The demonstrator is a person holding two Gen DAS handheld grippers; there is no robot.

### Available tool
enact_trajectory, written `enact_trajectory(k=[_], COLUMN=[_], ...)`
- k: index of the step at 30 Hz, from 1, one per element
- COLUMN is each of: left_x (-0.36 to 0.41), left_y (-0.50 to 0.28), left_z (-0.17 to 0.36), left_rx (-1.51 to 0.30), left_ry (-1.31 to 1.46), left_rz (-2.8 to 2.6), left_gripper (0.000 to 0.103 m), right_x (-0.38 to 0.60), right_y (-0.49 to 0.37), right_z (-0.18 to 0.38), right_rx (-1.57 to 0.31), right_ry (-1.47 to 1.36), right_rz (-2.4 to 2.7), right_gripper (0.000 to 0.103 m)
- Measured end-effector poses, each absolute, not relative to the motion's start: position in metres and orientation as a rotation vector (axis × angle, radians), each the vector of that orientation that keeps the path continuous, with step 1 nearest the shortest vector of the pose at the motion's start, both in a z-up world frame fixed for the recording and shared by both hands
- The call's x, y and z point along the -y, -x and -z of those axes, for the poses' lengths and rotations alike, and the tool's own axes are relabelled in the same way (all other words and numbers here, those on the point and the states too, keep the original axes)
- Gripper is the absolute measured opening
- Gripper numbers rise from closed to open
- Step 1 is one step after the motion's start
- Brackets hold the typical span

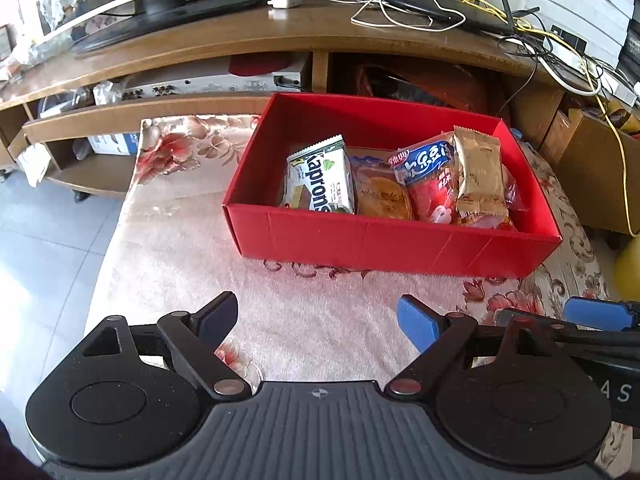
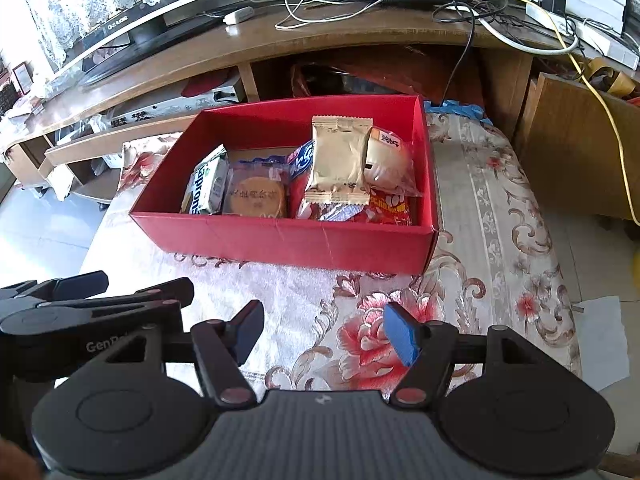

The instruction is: Organize snacks

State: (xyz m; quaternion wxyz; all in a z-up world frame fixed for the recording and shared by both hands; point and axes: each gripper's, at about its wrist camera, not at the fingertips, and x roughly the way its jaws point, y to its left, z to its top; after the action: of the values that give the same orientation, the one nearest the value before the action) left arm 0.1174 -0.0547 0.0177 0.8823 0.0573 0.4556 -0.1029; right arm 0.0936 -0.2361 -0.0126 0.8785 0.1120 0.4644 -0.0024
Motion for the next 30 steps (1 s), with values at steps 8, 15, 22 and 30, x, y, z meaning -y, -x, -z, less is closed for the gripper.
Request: enact_trajectory(k=[8,15,22,30], left_x=[0.051,0.05,0.045,0.043], left_y=[-0.107,-0.101,-0.09,-0.087], left_z=[-0.017,-0.017,-0.016,-0.017], left_rx=[-0.95,-0.95,-0.952,-0.953], left_ry=[-0.125,-0.128,-0.132,-0.136], left_rz=[0.218,0.218,0.221,0.22], left_gripper=[0.09,0.09,0.09,0.09], right_x=[0.233,0.23,0.227,0.224], right_y=[-0.083,-0.074,-0.064,-0.056], right_z=[0.013,0.013,0.014,0.014], right_rx=[-0.973,-0.975,-0.978,-0.981], right_ry=[-0.229,-0.225,-0.218,-0.213], right_rz=[-0.001,-0.003,-0.009,-0.014], right_gripper=[0.064,0.064,0.064,0.064])
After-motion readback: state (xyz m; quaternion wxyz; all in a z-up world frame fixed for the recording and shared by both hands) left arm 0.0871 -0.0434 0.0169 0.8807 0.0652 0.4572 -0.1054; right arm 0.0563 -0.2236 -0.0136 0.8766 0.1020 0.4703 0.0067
